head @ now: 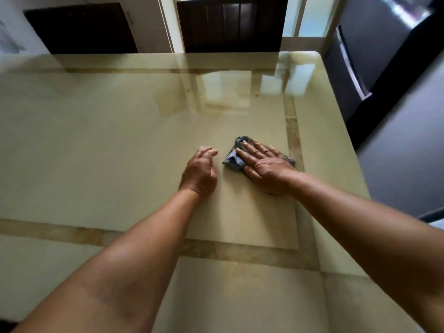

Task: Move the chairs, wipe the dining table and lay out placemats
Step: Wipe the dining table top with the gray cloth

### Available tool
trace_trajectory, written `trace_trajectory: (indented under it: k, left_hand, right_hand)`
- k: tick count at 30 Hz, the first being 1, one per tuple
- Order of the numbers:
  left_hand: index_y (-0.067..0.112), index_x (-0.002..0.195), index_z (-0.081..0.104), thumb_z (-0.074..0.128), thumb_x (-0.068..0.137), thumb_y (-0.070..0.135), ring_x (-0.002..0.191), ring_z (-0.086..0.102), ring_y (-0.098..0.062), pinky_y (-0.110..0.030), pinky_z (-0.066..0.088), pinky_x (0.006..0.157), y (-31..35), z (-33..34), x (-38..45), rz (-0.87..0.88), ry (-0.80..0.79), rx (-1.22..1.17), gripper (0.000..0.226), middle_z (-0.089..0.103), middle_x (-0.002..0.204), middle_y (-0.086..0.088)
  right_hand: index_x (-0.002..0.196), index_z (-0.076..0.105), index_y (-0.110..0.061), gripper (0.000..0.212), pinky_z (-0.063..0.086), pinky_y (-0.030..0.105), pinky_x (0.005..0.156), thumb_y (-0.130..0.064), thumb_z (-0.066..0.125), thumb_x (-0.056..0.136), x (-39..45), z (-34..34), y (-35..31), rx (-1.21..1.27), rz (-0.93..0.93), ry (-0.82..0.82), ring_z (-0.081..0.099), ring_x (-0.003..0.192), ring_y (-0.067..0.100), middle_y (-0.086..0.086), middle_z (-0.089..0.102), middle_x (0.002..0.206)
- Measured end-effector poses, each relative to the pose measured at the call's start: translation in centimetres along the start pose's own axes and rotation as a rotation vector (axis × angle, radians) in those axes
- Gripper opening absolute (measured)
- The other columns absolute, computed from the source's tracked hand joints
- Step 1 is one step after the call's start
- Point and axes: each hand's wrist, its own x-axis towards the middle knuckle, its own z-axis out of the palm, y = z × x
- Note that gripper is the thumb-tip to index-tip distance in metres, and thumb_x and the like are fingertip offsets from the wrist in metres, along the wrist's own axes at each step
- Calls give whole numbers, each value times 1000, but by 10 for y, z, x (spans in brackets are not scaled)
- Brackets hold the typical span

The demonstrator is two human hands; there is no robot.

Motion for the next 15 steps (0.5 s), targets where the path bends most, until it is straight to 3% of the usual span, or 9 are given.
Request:
trace_trajectory:
  k: [4,6,11,15]
  left_hand:
    - [6,118,59,44,87,6,121,47,-31,-29,33,104,16,1,-59,31,-73,26,35,55,129,-15]
    - [7,112,62,45,86,12,113,47,-34,-30,32,97,18,-1,-87,-18,-77,78,31,58,121,-17]
    - [10,103,62,44,86,16,111,45,-34,-32,30,97,19,-16,-154,-110,-126,225,26,58,115,-16]
    - [10,102,59,50,84,20,109,50,-31,-35,42,95,33,-23,-191,-170,-219,203,22,55,115,-15]
  right_hand:
    - [148,-1,-36,57,-7,34,116,-47,22,98,-57,16,-47,-19,-38,-37,-12,145,13,-10,-10,157]
    - [149,-2,-34,57,-8,34,116,-47,22,98,-81,25,-68,-12,-51,-54,-12,144,13,-10,-11,157]
    - [148,-2,-36,56,-11,33,114,-49,20,98,-145,46,-107,1,-102,-85,-16,143,11,-14,-13,156]
    - [148,-2,-35,57,-12,33,114,-49,20,98,-187,54,-118,3,-138,-93,-18,141,8,-15,-14,156]
